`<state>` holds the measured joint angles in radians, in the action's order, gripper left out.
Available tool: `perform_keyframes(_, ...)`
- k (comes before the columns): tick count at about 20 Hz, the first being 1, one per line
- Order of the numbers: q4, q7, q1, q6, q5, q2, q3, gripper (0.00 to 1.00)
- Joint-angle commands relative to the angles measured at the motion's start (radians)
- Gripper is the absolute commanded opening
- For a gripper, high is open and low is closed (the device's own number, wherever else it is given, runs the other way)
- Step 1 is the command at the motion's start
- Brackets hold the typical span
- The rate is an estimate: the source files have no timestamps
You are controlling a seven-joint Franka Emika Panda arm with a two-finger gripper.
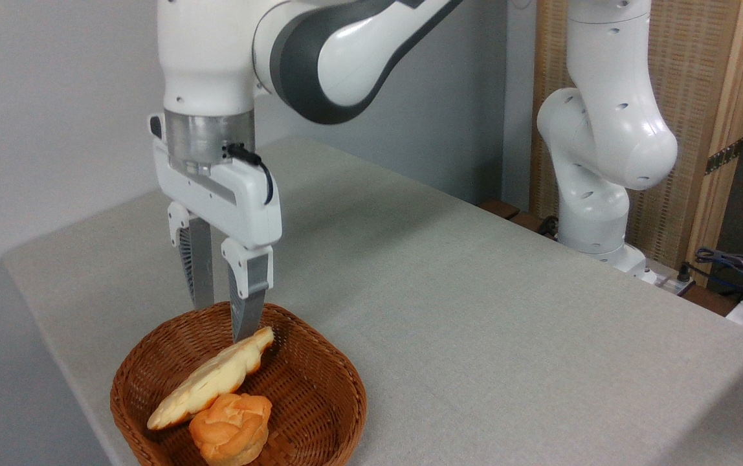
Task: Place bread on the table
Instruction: 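Lower the open gripper onto the long pale bread roll in the basket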
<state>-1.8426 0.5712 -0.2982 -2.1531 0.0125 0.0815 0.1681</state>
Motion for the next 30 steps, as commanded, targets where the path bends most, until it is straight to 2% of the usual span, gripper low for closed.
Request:
perform_keyframes(1, -0.004, 0.004, -0.004, -0.054, -0.002, 0.043, 0.008, 1.00)
perform_keyframes(14, -0.003, 0.009, -0.007, -0.114, 0.006, 0.138, 0.004, 1.00)
perform_keyframes(15, -0.003, 0.009, -0.007, -0.123, 0.007, 0.142, 0.002, 0.95)
perform_keyframes(18, -0.003, 0.009, -0.009, -0.134, 0.009, 0.147, -0.001, 0.46)
perform_keyframes(19, -0.003, 0.010, -0.009, -0.136, 0.009, 0.147, -0.001, 0.36)
perform_keyframes(21, -0.003, 0.010, -0.010, -0.136, 0.009, 0.147, -0.001, 0.34)
perform_keyframes(30, 0.003, 0.010, -0.010, -0.134, 0.004, 0.143, -0.002, 0.37)
